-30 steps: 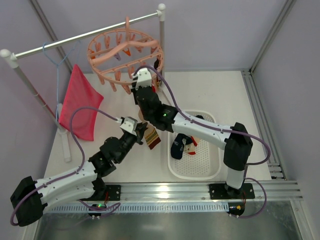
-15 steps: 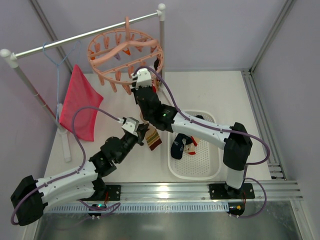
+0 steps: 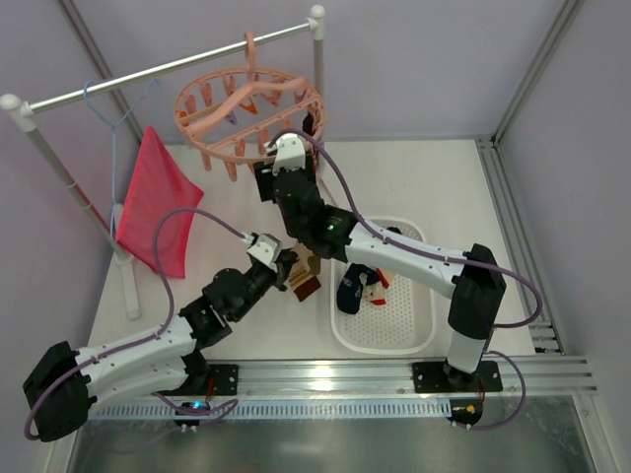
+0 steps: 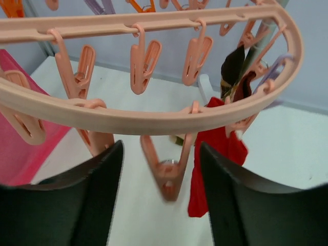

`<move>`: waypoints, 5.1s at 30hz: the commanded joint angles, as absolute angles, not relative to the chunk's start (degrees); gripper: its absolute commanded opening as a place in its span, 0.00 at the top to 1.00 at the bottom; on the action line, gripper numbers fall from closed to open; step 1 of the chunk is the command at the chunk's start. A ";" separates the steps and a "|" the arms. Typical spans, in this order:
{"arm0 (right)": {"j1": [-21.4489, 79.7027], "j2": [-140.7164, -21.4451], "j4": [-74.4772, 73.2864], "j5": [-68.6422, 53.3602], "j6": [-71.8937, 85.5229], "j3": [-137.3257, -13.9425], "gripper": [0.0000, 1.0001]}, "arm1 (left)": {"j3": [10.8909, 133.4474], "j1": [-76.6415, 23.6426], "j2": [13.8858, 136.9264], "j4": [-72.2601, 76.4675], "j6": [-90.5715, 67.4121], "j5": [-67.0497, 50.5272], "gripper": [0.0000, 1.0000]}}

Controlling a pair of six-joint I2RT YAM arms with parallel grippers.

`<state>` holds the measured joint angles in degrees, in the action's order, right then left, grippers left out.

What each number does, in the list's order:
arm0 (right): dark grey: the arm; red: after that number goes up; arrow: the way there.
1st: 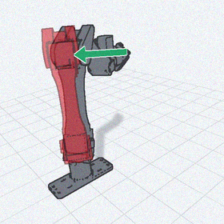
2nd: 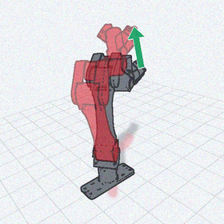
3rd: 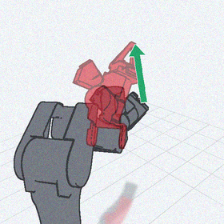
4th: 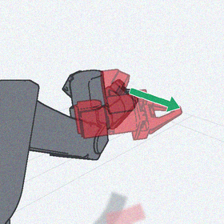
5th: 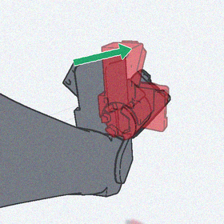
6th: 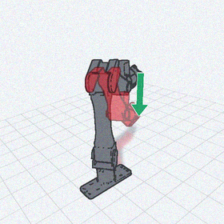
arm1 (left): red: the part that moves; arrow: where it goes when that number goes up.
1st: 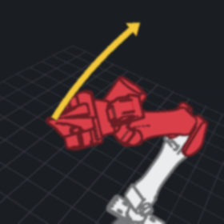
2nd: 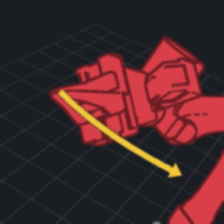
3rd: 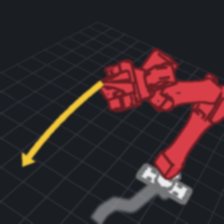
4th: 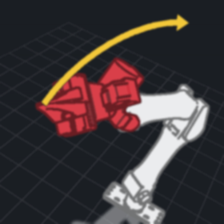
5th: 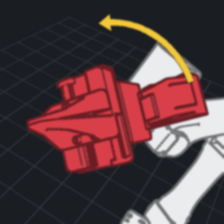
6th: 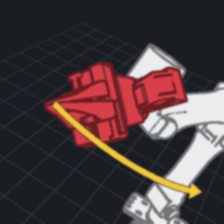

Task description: Remove the socks clipped to the hanger

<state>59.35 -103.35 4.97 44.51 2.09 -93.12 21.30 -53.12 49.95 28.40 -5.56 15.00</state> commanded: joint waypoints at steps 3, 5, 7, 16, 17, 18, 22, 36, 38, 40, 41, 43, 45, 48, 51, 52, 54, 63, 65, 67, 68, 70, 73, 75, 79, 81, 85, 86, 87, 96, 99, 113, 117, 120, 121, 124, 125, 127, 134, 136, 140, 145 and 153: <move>59.59 -96.43 6.33 46.93 3.69 -88.60 0.15 | 23.12 -53.26 47.73 28.57 -5.01 19.15 1.00; 59.94 -94.67 6.33 47.98 4.22 -85.27 0.13 | 22.85 -53.35 46.94 28.65 -5.10 22.74 1.00; 60.21 -91.78 6.50 48.51 5.09 -80.98 0.11 | 22.33 -53.26 46.32 28.91 -5.27 25.04 1.00; 57.67 -83.24 4.57 50.28 12.73 -62.34 0.09 | 22.50 -53.26 45.44 28.30 -5.01 28.75 1.00; 56.79 -81.58 4.05 50.01 14.22 -60.75 0.09 | 22.85 -53.26 45.96 27.52 -4.92 27.35 1.00; 55.82 -80.69 3.69 49.75 14.93 -59.25 0.09 | 23.29 -53.26 46.14 27.16 -4.92 25.77 1.00; 46.62 -72.35 3.08 43.70 18.80 -49.08 0.09 | 27.05 -53.26 46.58 23.39 -5.27 14.36 1.00; 21.29 -49.66 2.37 31.48 23.29 -29.81 0.08 | 47.71 -58.26 54.66 17.66 -11.34 -2.37 1.00; 19.61 -49.22 3.25 29.45 24.61 -28.22 0.08 | 49.65 -62.81 58.86 17.41 -8.20 1.46 1.00; 18.46 -48.52 3.43 27.95 25.31 -26.20 0.08 | 52.99 -66.86 62.47 15.57 -4.85 6.04 1.00; 18.37 -48.25 3.43 27.95 25.40 -25.58 0.08 | 54.48 -70.54 66.06 15.38 -2.48 7.80 1.00; 18.28 -47.38 2.82 28.30 25.75 -24.00 0.08 | 55.37 -73.38 68.89 15.47 -1.58 11.07 1.00; 18.19 -45.80 2.55 28.91 25.93 -22.25 0.08 | 54.76 -75.06 72.24 18.01 -3.07 11.69 1.00; 17.67 -43.60 1.59 29.71 25.40 -21.36 0.08 | 52.74 -75.85 75.22 22.05 -5.26 13.53 1.00; 17.23 -40.97 0.35 30.14 24.96 -21.27 0.08 | 51.16 -76.20 77.94 25.31 -6.50 14.85 1.00; 17.14 -40.26 0.35 30.15 24.96 -21.18 0.08 | 50.89 -76.29 78.65 25.92 -6.68 15.46 1.00; 17.05 -38.51 0.35 30.23 24.70 -20.83 0.08 | 50.63 -76.64 80.93 26.98 -6.51 16.52 1.00; 16.96 -36.47 -2.11 30.85 24.34 -20.39 0.08 | 52.73 -78.57 88.41 28.13 -6.85 19.42 1.00; 16.96 -36.39 -2.20 30.94 24.26 -20.39 0.08 | 53.35 -78.92 90.25 27.42 -7.29 20.12 0.98; 16.96 -36.30 -2.02 31.03 24.08 -20.22 0.08 | 53.35 -79.19 91.23 27.33 -7.56 21.43 0.61; 16.96 -36.30 -1.93 31.03 24.08 -20.21 0.08 | 53.44 -79.19 91.49 27.33 -7.82 21.45 0.41; 16.96 -36.39 -1.85 31.03 23.99 -20.13 0.08 | 54.31 -79.28 91.93 26.46 -8.08 25.56 0.00; 16.96 -36.39 -1.58 30.85 23.99 -19.95 0.08 | 56.42 -79.28 92.29 22.42 -8.53 36.36 0.00; 16.96 -36.47 -1.49 30.85 23.91 -19.86 0.07 | 56.51 -79.28 91.50 21.97 -7.13 40.85 0.00; 16.88 -36.83 -1.14 30.94 23.64 -19.78 0.08 | 54.41 -79.28 88.60 24.78 -4.58 50.59 0.00; 16.88 -37.18 -0.97 30.76 23.64 -19.78 0.08 | 54.14 -79.10 87.81 25.57 -3.70 53.42 0.00; 16.88 -37.53 -0.27 30.15 23.82 -19.51 0.08 | 53.88 -77.35 86.66 25.05 -2.90 56.86 0.00; 16.88 -37.70 -0.35 30.15 23.91 -19.51 0.07 | 53.70 -76.91 86.49 24.87 -3.25 57.13 0.00; 16.88 -37.71 -0.35 29.89 23.91 -19.42 0.08 | 53.53 -76.30 86.22 24.61 -3.77 57.22 0.00; 16.79 -37.53 1.67 27.07 23.12 -19.34 0.07 | 50.54 -61.97 81.21 21.61 -16.70 46.94 0.00; 16.79 -37.62 2.46 25.84 22.77 -19.25 0.07 | 50.62 -59.59 82.43 25.03 -13.90 46.93 0.00; 16.70 -38.85 6.94 18.11 22.76 -18.81 0.08 | 60.37 -54.84 102.82 40.25 -13.71 48.60 0.00; 16.70 -38.85 7.91 17.40 21.89 -18.81 0.07 | 66.25 -53.62 107.92 39.99 -13.71 52.37 0.00; 16.70 -39.29 8.61 16.96 21.36 -18.81 0.07 | 68.37 -52.21 111.17 40.60 -14.58 55.62 0.00; 16.61 -39.37 8.79 16.53 21.27 -18.81 0.07 | 68.55 -51.95 111.70 41.04 -15.11 56.07 0.00; 16.61 -39.37 9.49 15.65 21.18 -18.81 0.07 | 68.64 -50.36 113.46 42.54 -17.40 56.42 0.00; 16.52 -39.46 9.75 14.95 21.27 -18.72 0.07 | 69.08 -50.01 114.08 42.80 -17.49 56.60 0.00; 16.52 -39.46 10.46 14.24 21.27 -18.72 0.07 | 70.22 -49.40 115.92 44.38 -17.05 56.43 0.00; 16.52 -39.29 11.25 13.01 21.01 -18.81 0.07 | 74.26 -48.60 120.93 51.68 -10.46 57.13 0.00; 16.52 -39.55 11.69 12.83 20.83 -18.81 0.07 | 75.23 -47.99 121.64 51.85 -10.28 57.39 0.00; 16.52 -40.69 12.39 12.57 20.83 -18.90 0.07 | 75.85 -47.02 123.04 52.46 -10.20 56.78 0.00; 16.44 -41.75 13.01 12.13 20.65 -19.07 0.07 | 75.32 -45.97 124.01 55.54 -8.53 54.32 0.30; 16.52 -41.66 12.83 12.30 20.39 -19.07 0.07 | 71.63 -45.79 122.70 60.55 -7.64 52.47 0.92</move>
